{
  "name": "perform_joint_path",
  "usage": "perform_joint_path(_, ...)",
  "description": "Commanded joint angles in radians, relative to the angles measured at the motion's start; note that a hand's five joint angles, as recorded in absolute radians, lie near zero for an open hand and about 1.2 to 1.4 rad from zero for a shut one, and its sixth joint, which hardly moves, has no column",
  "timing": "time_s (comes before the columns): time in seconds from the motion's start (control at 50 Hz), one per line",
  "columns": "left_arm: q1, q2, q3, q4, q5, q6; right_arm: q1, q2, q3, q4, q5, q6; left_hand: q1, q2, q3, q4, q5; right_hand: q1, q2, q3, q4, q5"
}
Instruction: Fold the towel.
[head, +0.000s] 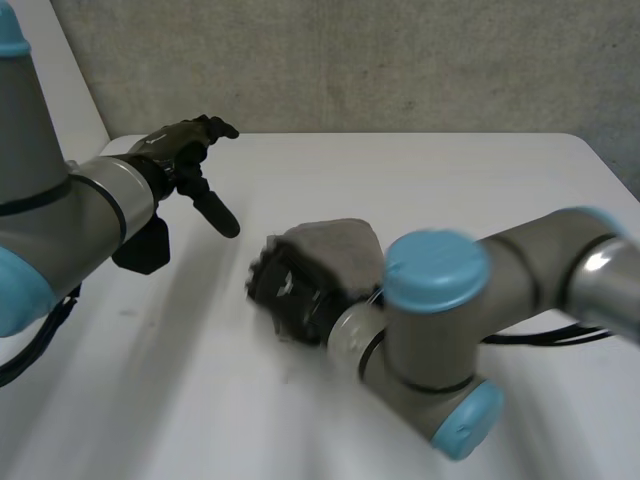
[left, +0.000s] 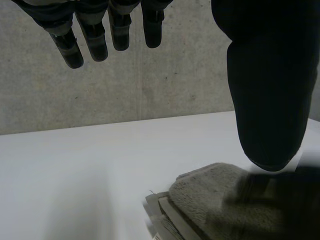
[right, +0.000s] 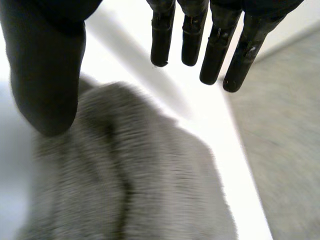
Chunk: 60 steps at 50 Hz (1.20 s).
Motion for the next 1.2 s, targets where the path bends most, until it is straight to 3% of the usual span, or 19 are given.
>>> perform_joint_path(0.02,-0.009,-0.046,-0.060,0.148,0.003,0.005,-0.179,-0.228,0.123,-0.166,0.026,0.583,0.005,0.013,0.013,0.013,-0.023,-0.114,-0.116,-0.110,-0.107,-0.068)
perform_joint_path(0.08,-0.021,-0.086,-0.092,0.231,0.003,0.009,-0.214,-0.221,0.122,-0.105,0.027,0.676,0.011,0.019,0.019,0.018,-0.017,-0.152,-0.154,-0.148,-0.145,-0.106)
perform_joint_path(0.16,-0.065,-0.178,-0.100,0.346,0.004,0.012,-0.241,-0.199,0.103,-0.032,0.039,0.677,0.022,0.031,0.030,0.030,-0.005,-0.216,-0.219,-0.213,-0.210,-0.171)
perform_joint_path(0.26,-0.102,-0.291,-0.080,0.408,0.004,0.015,-0.253,-0.041,0.005,0.061,0.113,0.676,0.034,0.043,0.042,0.042,0.006,-0.221,-0.223,-0.217,-0.214,-0.176)
perform_joint_path(0.38,-0.124,-0.415,-0.042,0.405,-0.016,0.016,-0.247,0.063,-0.064,0.106,0.122,0.671,0.037,0.046,0.045,0.045,0.009,-0.221,-0.223,-0.217,-0.214,-0.176)
perform_joint_path(0.5,-0.122,-0.434,-0.031,0.388,-0.022,0.021,-0.231,0.123,-0.138,0.172,0.127,0.636,0.037,0.046,0.045,0.045,0.009,-0.221,-0.223,-0.217,-0.214,-0.176)
perform_joint_path(0.6,-0.121,-0.382,-0.022,0.334,-0.023,0.019,-0.230,0.057,-0.148,0.170,0.131,0.627,0.031,0.040,0.039,0.039,0.003,-0.221,-0.223,-0.217,-0.214,-0.176)
perform_joint_path(0.7,-0.109,-0.186,0.007,0.236,-0.025,0.021,-0.242,-0.084,-0.145,0.169,0.164,0.633,0.031,0.040,0.039,0.039,0.003,-0.221,-0.223,-0.217,-0.214,-0.176)
perform_joint_path(0.8,-0.084,-0.026,0.046,0.124,-0.042,0.021,-0.274,-0.281,-0.150,0.179,0.320,0.627,0.037,0.045,0.045,0.045,0.009,-0.221,-0.223,-0.217,-0.214,-0.176)
perform_joint_path(0.9,-0.024,0.081,0.095,0.002,-0.075,0.039,-0.323,-0.374,-0.150,0.239,0.368,0.587,0.034,0.043,0.042,0.042,0.006,-0.221,-0.223,-0.217,-0.214,-0.176)
perform_joint_path(1.08,0.011,0.124,0.150,-0.206,-0.100,0.151,-0.360,-0.405,-0.164,0.331,0.371,0.549,0.037,0.046,0.045,0.045,0.009,-0.221,-0.223,-0.217,-0.214,-0.176)
perform_joint_path(1.2,0.014,0.135,0.136,-0.233,-0.134,0.147,-0.359,-0.405,-0.162,0.350,0.369,0.547,0.028,0.037,0.036,0.036,0.000,-0.221,-0.223,-0.217,-0.214,-0.176)
